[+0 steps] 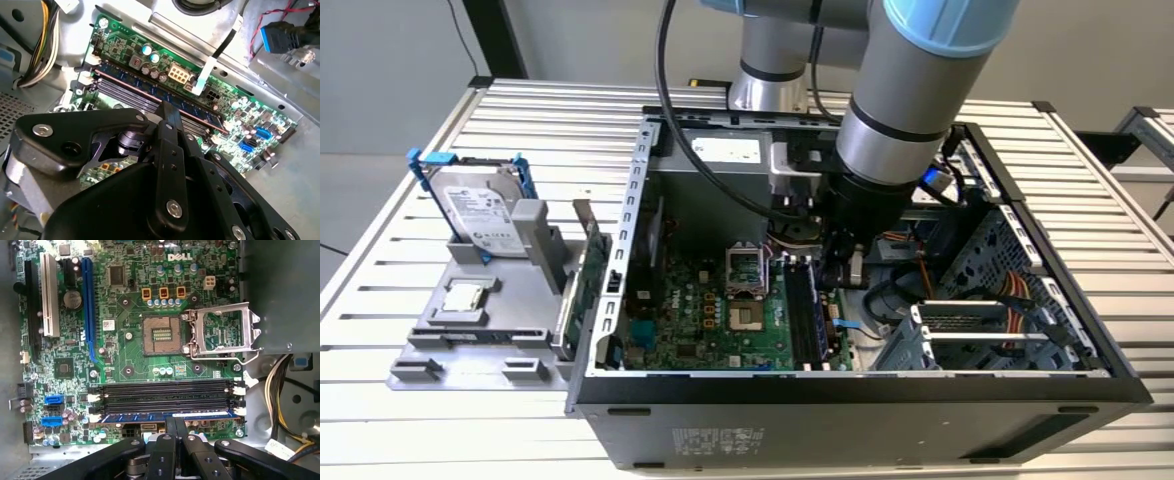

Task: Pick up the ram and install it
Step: 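Press down the ram until it locks into place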

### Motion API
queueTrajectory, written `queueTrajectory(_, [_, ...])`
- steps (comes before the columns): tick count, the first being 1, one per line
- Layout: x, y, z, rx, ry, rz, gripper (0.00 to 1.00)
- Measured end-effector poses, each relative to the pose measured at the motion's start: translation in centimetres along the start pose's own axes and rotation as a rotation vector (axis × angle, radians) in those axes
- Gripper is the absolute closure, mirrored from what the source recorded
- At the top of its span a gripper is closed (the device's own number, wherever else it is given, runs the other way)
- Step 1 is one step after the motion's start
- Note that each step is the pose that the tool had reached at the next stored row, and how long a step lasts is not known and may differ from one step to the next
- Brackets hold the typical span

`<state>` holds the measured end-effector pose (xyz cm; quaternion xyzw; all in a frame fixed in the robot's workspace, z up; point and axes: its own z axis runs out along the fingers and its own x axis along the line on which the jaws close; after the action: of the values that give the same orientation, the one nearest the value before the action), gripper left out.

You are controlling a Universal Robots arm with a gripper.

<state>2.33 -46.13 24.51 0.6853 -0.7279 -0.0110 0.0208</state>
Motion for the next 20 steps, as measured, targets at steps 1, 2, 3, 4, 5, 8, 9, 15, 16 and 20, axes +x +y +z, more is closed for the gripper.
queueTrajectory(1, [0.00,0.00,0.00,0.0001,0.0002,-0.005,1.00])
queueTrajectory(2, [0.00,0.00,0.01,0.0000,0.0003,-0.006,1.00])
queueTrajectory(3, [-0.01,0.00,0.01,0.0001,0.0003,-0.006,1.00])
queueTrajectory(4, [-0.01,0.00,0.02,0.0001,0.0002,-0.006,1.00])
queueTrajectory(5, [-0.01,0.00,0.02,0.0000,0.0001,-0.006,1.00])
queueTrajectory(8, [-0.01,0.00,0.03,0.0000,0.0001,-0.006,1.00])
queueTrajectory(9, [-0.01,0.00,0.04,-0.0002,0.0001,-0.006,1.00])
queueTrajectory(15, [0.17,-0.02,0.30,-0.0006,0.0003,-0.006,1.00])
queueTrajectory(16, [0.22,-0.03,0.38,-0.0008,0.0002,-0.006,1.00])
queueTrajectory(20, [0.31,-0.05,0.79,-0.0011,0.0002,-0.006,1.00])
